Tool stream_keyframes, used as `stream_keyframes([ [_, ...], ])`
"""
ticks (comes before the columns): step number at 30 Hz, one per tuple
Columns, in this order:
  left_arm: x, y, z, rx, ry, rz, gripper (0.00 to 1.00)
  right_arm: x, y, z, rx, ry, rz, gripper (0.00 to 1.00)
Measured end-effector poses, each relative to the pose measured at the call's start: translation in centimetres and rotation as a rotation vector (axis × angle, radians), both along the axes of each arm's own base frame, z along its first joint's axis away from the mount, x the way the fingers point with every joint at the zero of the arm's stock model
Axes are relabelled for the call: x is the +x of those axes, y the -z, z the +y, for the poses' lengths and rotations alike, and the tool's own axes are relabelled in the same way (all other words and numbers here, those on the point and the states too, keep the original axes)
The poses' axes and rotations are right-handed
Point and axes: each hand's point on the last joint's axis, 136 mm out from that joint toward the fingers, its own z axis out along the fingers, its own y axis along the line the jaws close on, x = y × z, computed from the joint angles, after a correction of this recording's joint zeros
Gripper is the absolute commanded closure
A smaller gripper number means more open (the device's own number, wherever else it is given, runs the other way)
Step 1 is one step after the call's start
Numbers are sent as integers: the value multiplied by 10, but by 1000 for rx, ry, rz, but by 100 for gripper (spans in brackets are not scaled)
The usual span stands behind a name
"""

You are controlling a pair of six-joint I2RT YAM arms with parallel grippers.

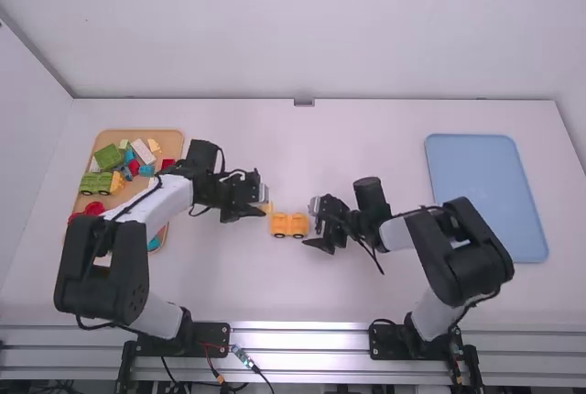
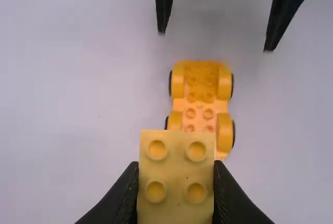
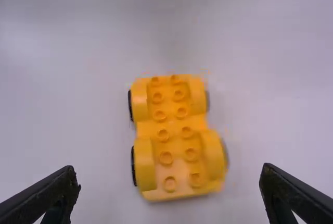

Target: Assemble lego blocks to make yellow taxi

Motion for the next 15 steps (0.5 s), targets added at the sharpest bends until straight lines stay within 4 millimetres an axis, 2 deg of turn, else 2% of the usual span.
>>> stream_keyframes([
  [5,-3,2,-14,26,-14,30,98,9,22,9,-31,-21,86,10],
  [11,-9,5,-25,45,-21,66,98,21,13,17,-6,-61,49,12],
  [15,2,8,-30,51,-70,35,98,23,10,19,7,-79,10,16],
])
